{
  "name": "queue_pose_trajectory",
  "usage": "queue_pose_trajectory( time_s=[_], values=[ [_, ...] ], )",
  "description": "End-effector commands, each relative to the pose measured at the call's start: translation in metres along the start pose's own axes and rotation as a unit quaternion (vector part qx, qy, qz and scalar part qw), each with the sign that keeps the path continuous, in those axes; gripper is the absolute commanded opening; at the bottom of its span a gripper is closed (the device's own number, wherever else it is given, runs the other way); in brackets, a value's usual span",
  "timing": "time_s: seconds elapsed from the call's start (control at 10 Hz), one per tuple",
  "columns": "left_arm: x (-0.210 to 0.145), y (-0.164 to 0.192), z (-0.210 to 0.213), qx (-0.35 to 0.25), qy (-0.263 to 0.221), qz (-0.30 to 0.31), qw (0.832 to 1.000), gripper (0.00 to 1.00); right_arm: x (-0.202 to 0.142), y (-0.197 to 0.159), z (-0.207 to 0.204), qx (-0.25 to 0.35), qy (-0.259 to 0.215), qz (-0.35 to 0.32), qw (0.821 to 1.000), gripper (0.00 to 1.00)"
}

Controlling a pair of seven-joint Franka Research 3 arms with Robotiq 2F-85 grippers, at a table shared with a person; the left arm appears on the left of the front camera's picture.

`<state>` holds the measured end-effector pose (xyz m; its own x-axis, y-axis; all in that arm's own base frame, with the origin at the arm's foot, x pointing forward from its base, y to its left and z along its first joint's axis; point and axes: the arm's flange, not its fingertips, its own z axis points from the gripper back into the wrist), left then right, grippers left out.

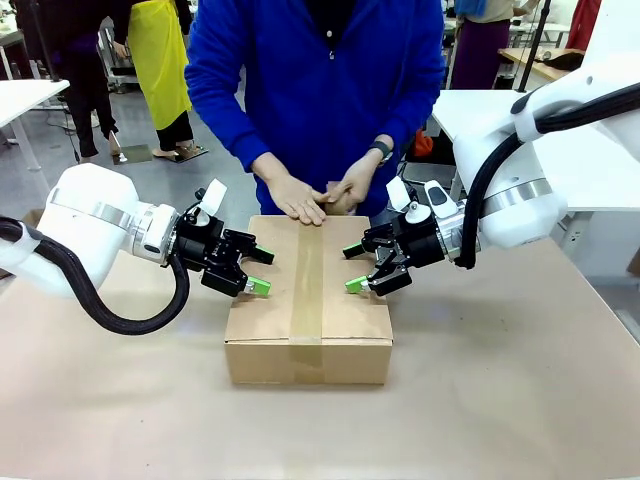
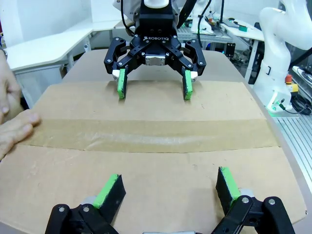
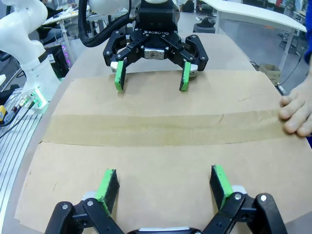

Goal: Pack the gift set into the box.
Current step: Press and hold the closed box until the human finishes sealing it.

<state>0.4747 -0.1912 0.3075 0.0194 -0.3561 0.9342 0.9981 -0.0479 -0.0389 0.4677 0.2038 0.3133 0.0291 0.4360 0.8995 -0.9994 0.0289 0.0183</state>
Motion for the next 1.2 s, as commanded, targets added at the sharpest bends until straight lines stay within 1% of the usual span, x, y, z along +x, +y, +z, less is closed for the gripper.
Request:
queue_pose_trajectory(
  time_s=[0.0,0.7,0.8,0.9,1.0,1.1],
  values=[
    [-0.003,-0.002,-0.001,0.0,0.002,0.002,1.0,1.0,0.0,0.0,-0.001,-0.008,-0.005,0.002,1.0,1.0],
    [-0.003,-0.002,-0.001,0.0,0.002,0.002,1.0,1.0,0.0,0.0,-0.001,-0.008,-0.005,0.002,1.0,1.0],
    [0.0,0.0,0.0,-0.001,-0.001,0.0,1.0,1.0,0.0,0.0,0.0,0.0,0.0,0.0,1.0,1.0],
    [0.027,-0.017,0.027,-0.001,-0.022,-0.014,1.0,1.0,0.015,0.01,0.022,0.012,-0.017,0.011,1.0,1.0],
    [0.049,-0.038,0.064,0.02,-0.046,-0.028,0.998,1.0,0.028,0.026,0.065,0.015,-0.052,0.014,0.998,1.0],
    [0.061,-0.062,0.107,0.035,-0.077,-0.046,0.995,1.0,0.028,0.043,0.116,-0.011,-0.068,-0.005,0.998,1.0]
  ],
)
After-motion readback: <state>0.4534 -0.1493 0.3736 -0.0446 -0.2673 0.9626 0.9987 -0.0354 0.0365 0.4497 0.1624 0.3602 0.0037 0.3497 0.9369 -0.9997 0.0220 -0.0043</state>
